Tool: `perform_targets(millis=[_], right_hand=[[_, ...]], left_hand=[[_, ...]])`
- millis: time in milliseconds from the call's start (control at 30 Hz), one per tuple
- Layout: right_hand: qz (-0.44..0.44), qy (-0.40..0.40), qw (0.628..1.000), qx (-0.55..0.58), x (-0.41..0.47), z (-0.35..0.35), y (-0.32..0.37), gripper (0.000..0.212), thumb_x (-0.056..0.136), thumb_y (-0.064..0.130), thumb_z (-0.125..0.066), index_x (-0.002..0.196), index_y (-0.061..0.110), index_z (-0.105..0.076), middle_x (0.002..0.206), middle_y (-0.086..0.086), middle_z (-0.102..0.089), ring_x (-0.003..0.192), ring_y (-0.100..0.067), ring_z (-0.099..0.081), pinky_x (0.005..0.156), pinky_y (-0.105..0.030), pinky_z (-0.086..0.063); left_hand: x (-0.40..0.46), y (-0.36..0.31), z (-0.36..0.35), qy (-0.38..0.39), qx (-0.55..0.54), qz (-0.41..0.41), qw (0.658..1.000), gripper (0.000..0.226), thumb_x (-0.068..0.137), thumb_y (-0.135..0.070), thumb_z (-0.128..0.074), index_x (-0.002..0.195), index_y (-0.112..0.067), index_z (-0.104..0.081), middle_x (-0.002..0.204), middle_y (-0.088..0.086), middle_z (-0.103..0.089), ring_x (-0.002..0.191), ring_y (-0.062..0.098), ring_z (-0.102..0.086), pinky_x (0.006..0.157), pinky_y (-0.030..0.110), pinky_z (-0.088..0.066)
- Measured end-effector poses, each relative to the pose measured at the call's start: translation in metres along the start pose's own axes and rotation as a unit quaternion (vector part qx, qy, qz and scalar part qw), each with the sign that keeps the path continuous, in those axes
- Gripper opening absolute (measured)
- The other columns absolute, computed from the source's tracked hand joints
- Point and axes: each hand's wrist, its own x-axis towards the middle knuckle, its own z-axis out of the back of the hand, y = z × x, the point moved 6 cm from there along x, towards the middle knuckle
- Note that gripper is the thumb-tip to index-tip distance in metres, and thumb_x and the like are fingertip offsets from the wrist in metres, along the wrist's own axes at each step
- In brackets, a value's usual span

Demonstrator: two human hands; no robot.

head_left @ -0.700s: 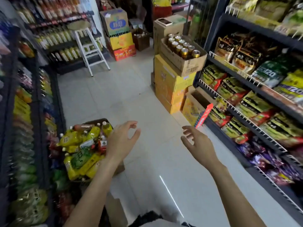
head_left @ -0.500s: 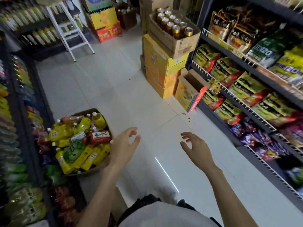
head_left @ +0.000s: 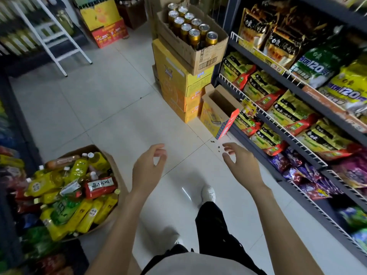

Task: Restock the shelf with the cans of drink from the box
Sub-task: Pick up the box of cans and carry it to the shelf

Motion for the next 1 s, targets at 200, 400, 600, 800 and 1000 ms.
perform_targets(millis=[200, 400, 600, 800, 1000], right_hand=[[0.023, 0.029, 0.999, 0.002, 0.095, 0.028, -0.025, 0.030, 0.092, 0.023, -0.054, 0.122, 0.018, -0.056, 0.114, -0.003, -0.066, 0.105, -0.019, -0.061, 0.081, -0.035, -0.049], [0.051, 0.046, 0.998, 0.011, 0.186, 0.047, -0.033, 0.030, 0.092, 0.021, -0.053, 0.121, 0.013, -0.057, 0.111, -0.005, -0.067, 0.098, -0.022, -0.063, 0.081, -0.037, -0.052], [0.069, 0.087, 0.994, 0.005, 0.282, 0.036, -0.015, 0.030, 0.093, 0.022, -0.052, 0.120, 0.013, -0.057, 0.110, -0.007, -0.067, 0.099, -0.022, -0.062, 0.081, -0.039, -0.053], [0.062, 0.055, 0.996, -0.017, 0.387, 0.028, 0.007, 0.028, 0.091, 0.016, -0.055, 0.118, 0.011, -0.059, 0.112, -0.007, -0.068, 0.100, -0.024, -0.063, 0.082, -0.031, -0.049], [0.030, 0.016, 0.999, -0.027, 0.471, 0.035, 0.027, 0.025, 0.091, 0.014, -0.053, 0.115, 0.012, -0.062, 0.106, -0.006, -0.070, 0.094, -0.023, -0.066, 0.080, -0.036, -0.054]], left_hand=[[0.072, -0.060, -0.032, -0.064, -0.048, 0.033, 0.996, 0.023, 0.094, -0.026, -0.052, 0.115, -0.024, -0.059, 0.095, -0.020, -0.063, 0.096, 0.002, -0.057, 0.083, 0.024, -0.044], [0.138, -0.089, -0.053, -0.066, -0.048, 0.046, 0.996, 0.026, 0.093, -0.026, -0.054, 0.118, -0.022, -0.059, 0.105, -0.010, -0.065, 0.100, 0.006, -0.058, 0.084, 0.025, -0.044], [0.228, -0.082, -0.052, -0.081, -0.048, 0.073, 0.993, 0.027, 0.093, -0.026, -0.053, 0.119, -0.022, -0.058, 0.109, -0.009, -0.065, 0.102, 0.008, -0.058, 0.088, 0.029, -0.045], [0.337, -0.061, -0.048, -0.055, -0.084, 0.119, 0.988, 0.026, 0.094, -0.026, -0.051, 0.119, -0.022, -0.058, 0.108, -0.006, -0.065, 0.104, 0.008, -0.058, 0.088, 0.025, -0.044], [0.446, -0.060, -0.038, -0.005, -0.083, 0.136, 0.987, 0.026, 0.093, -0.032, -0.050, 0.119, -0.030, -0.056, 0.104, -0.012, -0.063, 0.097, 0.010, -0.058, 0.082, 0.025, -0.043]])
